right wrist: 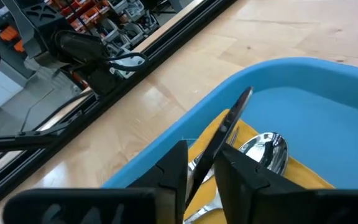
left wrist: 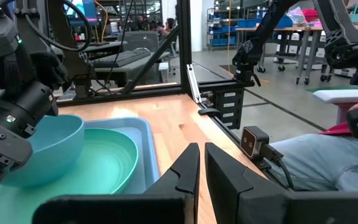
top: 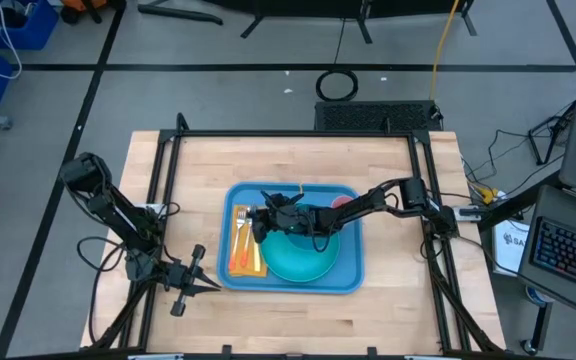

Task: Set up tray
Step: Put the knife on the yellow napkin

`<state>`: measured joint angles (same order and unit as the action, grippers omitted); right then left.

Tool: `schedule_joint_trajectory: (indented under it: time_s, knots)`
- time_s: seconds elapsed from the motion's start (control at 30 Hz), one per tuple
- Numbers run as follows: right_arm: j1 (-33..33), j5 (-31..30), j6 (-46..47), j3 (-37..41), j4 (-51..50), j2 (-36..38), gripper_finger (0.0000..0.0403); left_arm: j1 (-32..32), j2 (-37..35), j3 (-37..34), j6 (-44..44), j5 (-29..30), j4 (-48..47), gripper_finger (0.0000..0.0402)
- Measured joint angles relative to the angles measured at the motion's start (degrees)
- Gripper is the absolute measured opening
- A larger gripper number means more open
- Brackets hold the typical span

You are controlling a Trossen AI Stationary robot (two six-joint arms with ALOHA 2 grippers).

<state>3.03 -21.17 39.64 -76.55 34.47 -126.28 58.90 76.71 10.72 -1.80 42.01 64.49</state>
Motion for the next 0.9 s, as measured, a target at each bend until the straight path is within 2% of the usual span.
schedule_joint_trajectory:
  time_s: [0.5, 0.9]
  knots:
    - [0.0, -3.0, 0.4, 0.0, 0.4, 0.0, 0.0126, 0.0, 0.0, 0.0, -0.2, 0.0, 0.0, 0.0031]
    - [0.0, -6.0, 0.0, 0.0, 1.2, 0.0, 0.0141, 0.0, 0.0, 0.0, -0.3, 0.0, -0.3, 0.0031]
